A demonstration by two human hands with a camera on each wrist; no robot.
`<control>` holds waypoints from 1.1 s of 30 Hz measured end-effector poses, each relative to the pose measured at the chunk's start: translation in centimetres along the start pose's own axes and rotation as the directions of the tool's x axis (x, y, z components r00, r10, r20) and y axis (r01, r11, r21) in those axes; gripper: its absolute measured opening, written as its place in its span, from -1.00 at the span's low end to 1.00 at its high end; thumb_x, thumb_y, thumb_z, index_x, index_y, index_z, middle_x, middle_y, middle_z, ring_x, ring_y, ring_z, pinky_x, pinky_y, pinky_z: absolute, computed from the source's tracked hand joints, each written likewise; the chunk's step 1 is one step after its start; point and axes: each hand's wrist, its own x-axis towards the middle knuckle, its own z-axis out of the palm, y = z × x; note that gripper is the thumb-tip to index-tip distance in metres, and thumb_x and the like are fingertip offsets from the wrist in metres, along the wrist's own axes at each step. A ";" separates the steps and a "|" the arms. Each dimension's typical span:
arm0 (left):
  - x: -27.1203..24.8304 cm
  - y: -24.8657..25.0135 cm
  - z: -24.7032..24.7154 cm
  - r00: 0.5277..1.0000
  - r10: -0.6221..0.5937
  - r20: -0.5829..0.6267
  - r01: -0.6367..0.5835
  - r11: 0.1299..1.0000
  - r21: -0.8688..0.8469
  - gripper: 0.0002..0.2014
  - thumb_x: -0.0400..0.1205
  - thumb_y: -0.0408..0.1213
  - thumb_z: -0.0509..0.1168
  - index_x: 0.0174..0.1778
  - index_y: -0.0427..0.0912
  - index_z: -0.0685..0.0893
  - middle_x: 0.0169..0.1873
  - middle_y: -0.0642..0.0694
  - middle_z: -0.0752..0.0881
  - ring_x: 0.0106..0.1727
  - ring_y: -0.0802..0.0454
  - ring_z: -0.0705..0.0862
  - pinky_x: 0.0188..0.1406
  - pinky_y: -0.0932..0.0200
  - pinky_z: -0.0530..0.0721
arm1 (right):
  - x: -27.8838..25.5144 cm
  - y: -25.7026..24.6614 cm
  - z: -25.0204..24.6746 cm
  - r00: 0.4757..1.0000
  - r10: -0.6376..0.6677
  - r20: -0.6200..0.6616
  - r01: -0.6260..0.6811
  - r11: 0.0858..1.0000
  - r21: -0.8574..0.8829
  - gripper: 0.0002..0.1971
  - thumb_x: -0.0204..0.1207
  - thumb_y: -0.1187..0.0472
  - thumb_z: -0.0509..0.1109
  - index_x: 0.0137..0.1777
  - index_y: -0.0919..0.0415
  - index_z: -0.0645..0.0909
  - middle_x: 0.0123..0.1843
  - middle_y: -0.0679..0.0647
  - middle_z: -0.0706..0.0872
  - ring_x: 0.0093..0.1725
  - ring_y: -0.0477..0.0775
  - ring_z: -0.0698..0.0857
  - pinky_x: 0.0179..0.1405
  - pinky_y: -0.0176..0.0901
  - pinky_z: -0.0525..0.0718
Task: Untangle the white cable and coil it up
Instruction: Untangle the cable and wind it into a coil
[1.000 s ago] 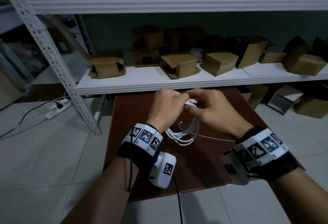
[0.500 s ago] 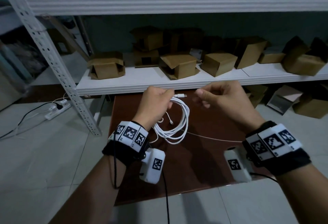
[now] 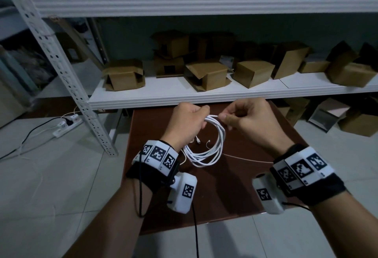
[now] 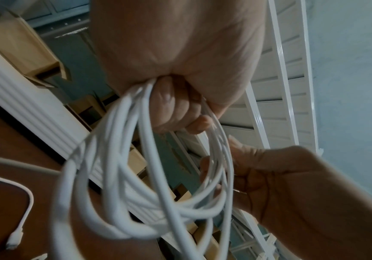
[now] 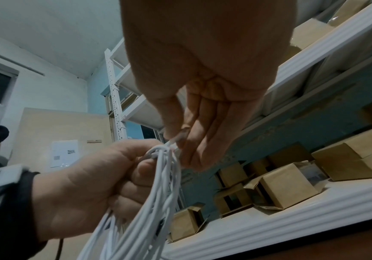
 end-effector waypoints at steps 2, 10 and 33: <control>0.0 0.1 0.1 1.000 0.013 0.025 -0.014 1.000 0.020 -0.43 0.81 -0.14 0.29 -0.60 -0.17 0.58 -0.77 0.08 0.40 -0.73 0.13 0.33 -0.61 0.28 0.31 | 0.0 -0.3 0.0 0.993 -0.014 0.120 0.013 1.000 0.009 -0.92 0.46 0.09 0.62 -0.11 0.05 0.84 -0.23 0.01 0.88 -0.18 0.12 0.84 -0.04 0.25 0.81; -0.4 0.2 2.2 0.993 0.096 0.072 -0.108 0.976 0.190 -0.44 0.82 0.02 0.19 -0.43 -0.29 0.59 -0.53 -0.12 0.64 -0.41 -0.18 0.64 -0.36 -0.08 0.58 | 0.1 0.2 1.6 0.938 0.062 0.342 0.008 0.980 -0.199 -0.78 0.47 0.11 0.47 0.09 0.10 0.71 -0.19 -0.05 0.80 -0.29 -0.25 0.70 -0.20 -0.01 0.64; 0.6 -0.7 -0.2 0.989 0.081 -0.126 -0.062 0.987 0.151 -0.39 0.78 -0.06 0.31 -0.55 -0.37 0.57 -0.65 -0.25 0.56 -0.62 0.04 0.46 -0.48 -0.02 0.51 | 0.0 0.0 -0.7 0.960 0.160 0.230 -0.200 0.966 0.161 -0.82 0.77 0.40 0.34 0.09 0.38 0.79 -0.16 0.29 0.91 -0.12 0.23 0.93 0.02 0.15 0.89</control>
